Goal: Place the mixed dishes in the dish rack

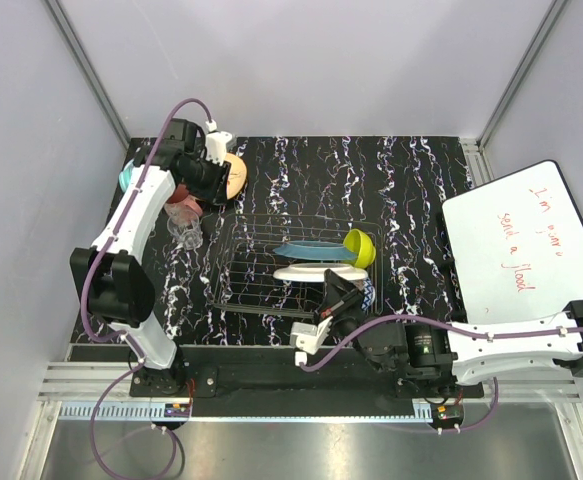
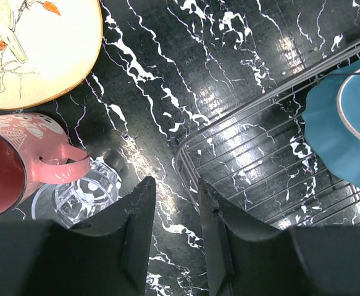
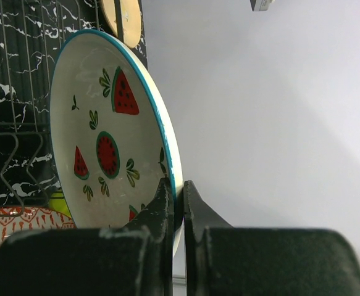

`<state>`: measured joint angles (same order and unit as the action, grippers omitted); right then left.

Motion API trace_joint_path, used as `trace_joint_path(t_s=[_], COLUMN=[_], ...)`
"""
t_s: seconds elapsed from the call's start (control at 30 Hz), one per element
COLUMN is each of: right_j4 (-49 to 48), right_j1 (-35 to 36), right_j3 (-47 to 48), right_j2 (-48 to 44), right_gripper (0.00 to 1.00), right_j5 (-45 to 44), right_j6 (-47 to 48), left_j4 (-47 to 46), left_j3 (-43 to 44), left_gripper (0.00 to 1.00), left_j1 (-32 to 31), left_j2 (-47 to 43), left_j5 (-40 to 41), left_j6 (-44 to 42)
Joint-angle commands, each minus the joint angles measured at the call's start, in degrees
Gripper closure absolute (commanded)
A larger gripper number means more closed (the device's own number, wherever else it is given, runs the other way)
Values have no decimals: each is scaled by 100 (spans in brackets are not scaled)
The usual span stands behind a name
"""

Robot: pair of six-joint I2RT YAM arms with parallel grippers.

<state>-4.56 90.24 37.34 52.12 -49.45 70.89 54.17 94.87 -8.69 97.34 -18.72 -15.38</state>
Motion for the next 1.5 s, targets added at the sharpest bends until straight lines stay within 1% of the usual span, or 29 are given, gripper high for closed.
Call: trace_joint_path(t_s=[0.0,0.17,0.27,0.4,0.5,0.83,1.17,1.3,1.47], right_j4=[-1231,-1872,-2136,-2497,-2594,-2559,-2462,-2471,-2454], right_j1=[73,82,73,73,82,108,108,99,99], right_j3=[-278,-806,-913,-869,-746,-588,-219,-324,-719], right_j2=[-246,-228,-202,-149,-97,18,26,35,0], right_gripper=[100,100,100,100,100,100,100,100,100], right_j5=[-381,-504,-574,-636,-592,-574,-574,-583,-662], right_j6=[451,811,847,1136,1303,1506,1673,1612,1402], left_j4=[-179,-223,-232,-249,-240,-258,-249,-249,-258], left_j3=[-74,-179,-206,-206,-197,-276,-197,-197,-276], left_gripper=[63,63,63,63,64,64,64,64,65], left_j1=[34,51,51,51,51,51,51,60,60], left_j2=[-224,-216,-189,-145,-119,-119,-75,-48,-57], left_j5=[-61,-79,-114,-140,-149,-176,-211,-246,-255], left_j6=[-97,-123,-123,-132,-132,-141,-168,-141,-185])
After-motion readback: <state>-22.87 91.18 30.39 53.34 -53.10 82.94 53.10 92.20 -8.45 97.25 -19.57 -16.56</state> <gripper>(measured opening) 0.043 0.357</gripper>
